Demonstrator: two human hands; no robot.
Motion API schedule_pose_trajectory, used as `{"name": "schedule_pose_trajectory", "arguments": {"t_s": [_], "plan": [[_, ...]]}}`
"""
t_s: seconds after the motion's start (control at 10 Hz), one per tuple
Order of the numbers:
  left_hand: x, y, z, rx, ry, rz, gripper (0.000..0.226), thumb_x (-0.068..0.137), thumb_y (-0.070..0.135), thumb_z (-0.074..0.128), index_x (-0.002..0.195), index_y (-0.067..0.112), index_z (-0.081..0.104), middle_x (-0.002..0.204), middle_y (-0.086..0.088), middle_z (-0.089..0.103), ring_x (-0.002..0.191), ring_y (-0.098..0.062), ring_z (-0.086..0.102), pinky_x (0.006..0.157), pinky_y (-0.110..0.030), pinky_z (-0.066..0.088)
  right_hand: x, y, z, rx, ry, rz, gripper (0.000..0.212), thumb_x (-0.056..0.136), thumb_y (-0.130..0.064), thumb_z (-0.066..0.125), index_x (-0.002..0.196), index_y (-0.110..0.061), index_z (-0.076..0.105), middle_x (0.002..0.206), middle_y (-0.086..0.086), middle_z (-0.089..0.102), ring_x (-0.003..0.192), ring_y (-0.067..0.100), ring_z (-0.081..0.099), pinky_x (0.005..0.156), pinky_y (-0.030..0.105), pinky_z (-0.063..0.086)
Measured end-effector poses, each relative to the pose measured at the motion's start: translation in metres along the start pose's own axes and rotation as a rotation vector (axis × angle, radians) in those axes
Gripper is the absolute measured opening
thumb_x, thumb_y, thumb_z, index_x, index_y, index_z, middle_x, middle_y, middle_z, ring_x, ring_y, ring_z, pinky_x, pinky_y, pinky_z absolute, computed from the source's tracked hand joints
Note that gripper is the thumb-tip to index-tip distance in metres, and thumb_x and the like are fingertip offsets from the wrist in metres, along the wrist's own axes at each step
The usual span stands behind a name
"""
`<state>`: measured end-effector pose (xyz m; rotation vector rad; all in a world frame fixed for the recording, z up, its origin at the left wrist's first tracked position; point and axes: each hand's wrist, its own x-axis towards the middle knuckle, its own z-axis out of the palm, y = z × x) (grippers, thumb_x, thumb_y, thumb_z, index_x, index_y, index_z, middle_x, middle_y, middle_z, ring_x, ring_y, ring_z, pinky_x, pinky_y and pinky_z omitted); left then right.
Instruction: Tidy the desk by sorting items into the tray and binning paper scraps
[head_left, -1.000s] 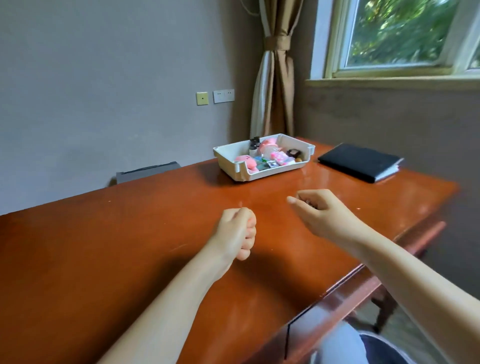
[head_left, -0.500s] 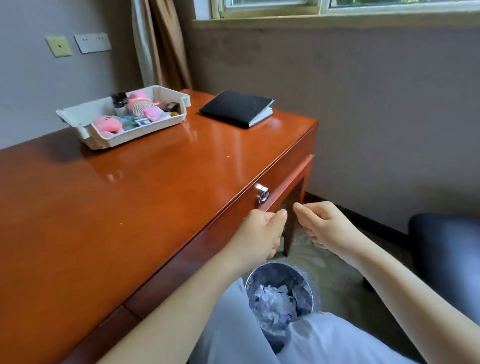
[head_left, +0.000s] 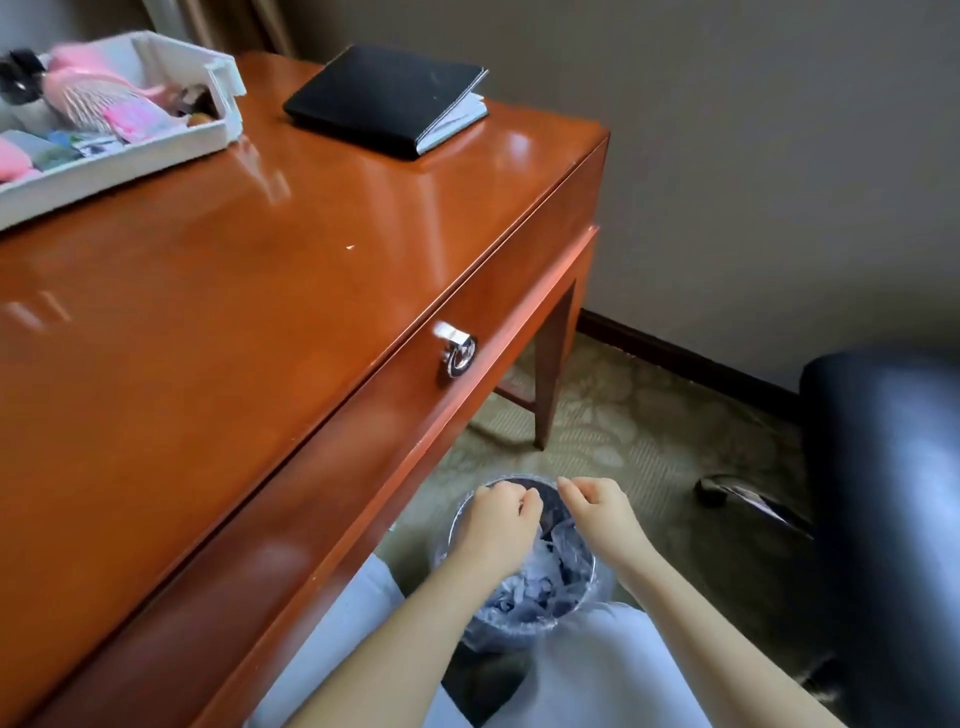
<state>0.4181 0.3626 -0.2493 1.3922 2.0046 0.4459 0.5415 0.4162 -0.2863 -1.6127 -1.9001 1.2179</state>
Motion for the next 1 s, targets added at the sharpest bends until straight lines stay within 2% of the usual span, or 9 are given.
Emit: {"name": "schedule_pose_trajectory", "arguments": {"t_s": [0.1,0.2,0.3,0.6,0.7,0.8,0.9,1.0], "plan": [[0.017,-0.016,0.013,0.11,-0.023,-0.038,0.037,0.095,0.025,0.033,0.061,0.013,0.04,0.065,-0.003,0.049,0.067,-0.025,0.047,0.054,-0.031,0.029,0.012,0.01,0.017,-0.007,0.006,0.076,0.047,0.095,-0.019,0.045,0.054,-0.016,0.022,0.05,-0.003,0.022,0.05,0.011,0.02,0.05,0.029,0.016],[0.035,-0.029,0.027,0.233,-0.062,-0.019,0.03,0.098,0.023,0.029,0.084,0.008,0.051,0.095,-0.016,0.063,0.089,-0.035,0.057,0.064,-0.034,0.034,0.025,0.019,0.033,-0.018,0.001,0.151,0.046,0.094,-0.016,0.044,0.054,-0.016,0.021,0.05,-0.002,0.023,0.051,0.012,0.02,0.051,0.031,0.016],[0.051,-0.038,0.039,0.303,-0.107,0.019,0.033,0.101,0.024,0.025,0.104,0.006,0.052,0.107,-0.018,0.064,0.097,-0.035,0.059,0.067,-0.035,0.035,0.035,0.029,0.046,-0.052,0.004,0.219,0.045,0.094,-0.017,0.043,0.053,-0.015,0.023,0.05,-0.002,0.027,0.051,0.013,0.024,0.052,0.032,0.019],[0.071,-0.058,0.059,0.274,-0.25,-0.002,0.031,0.102,0.026,0.029,0.117,0.003,0.045,0.119,-0.017,0.056,0.106,-0.034,0.056,0.076,-0.037,0.041,0.046,0.039,0.069,-0.097,-0.043,0.311,0.041,0.093,-0.015,0.04,0.055,-0.012,0.028,0.05,0.0,0.031,0.048,0.014,0.026,0.049,0.031,0.019],[0.073,-0.059,0.063,0.262,-0.296,-0.007,0.029,0.101,0.024,0.032,0.118,0.002,0.042,0.125,-0.017,0.047,0.116,-0.032,0.045,0.091,-0.041,0.04,0.048,0.04,0.071,-0.159,-0.068,0.325,0.036,0.09,-0.014,0.041,0.056,-0.013,0.029,0.052,0.0,0.033,0.05,0.014,0.029,0.049,0.03,0.022],[0.069,-0.058,0.062,0.271,-0.326,0.001,0.027,0.099,0.022,0.034,0.121,0.007,0.04,0.131,-0.012,0.041,0.123,-0.029,0.036,0.101,-0.041,0.036,0.047,0.04,0.069,-0.138,-0.111,0.349,0.026,0.087,-0.013,0.043,0.062,-0.011,0.038,0.058,0.0,0.04,0.056,0.016,0.035,0.054,0.031,0.027],[0.065,-0.059,0.058,0.273,-0.354,0.015,0.038,0.1,0.025,0.033,0.135,0.011,0.034,0.144,-0.008,0.032,0.134,-0.026,0.028,0.11,-0.041,0.026,0.046,0.038,0.064,-0.101,-0.176,0.343,0.016,0.089,-0.014,0.043,0.087,-0.005,0.055,0.081,0.007,0.057,0.078,0.022,0.049,0.068,0.031,0.037],[0.056,-0.055,0.048,0.292,-0.38,0.012,0.05,0.102,0.027,0.026,0.149,0.014,0.017,0.159,-0.004,0.01,0.147,-0.022,0.006,0.118,-0.043,0.008,0.042,0.037,0.058,-0.205,-0.282,0.311,0.041,0.094,-0.02,0.041,0.133,-0.007,0.047,0.13,0.009,0.056,0.119,0.025,0.051,0.093,0.03,0.039]]}}
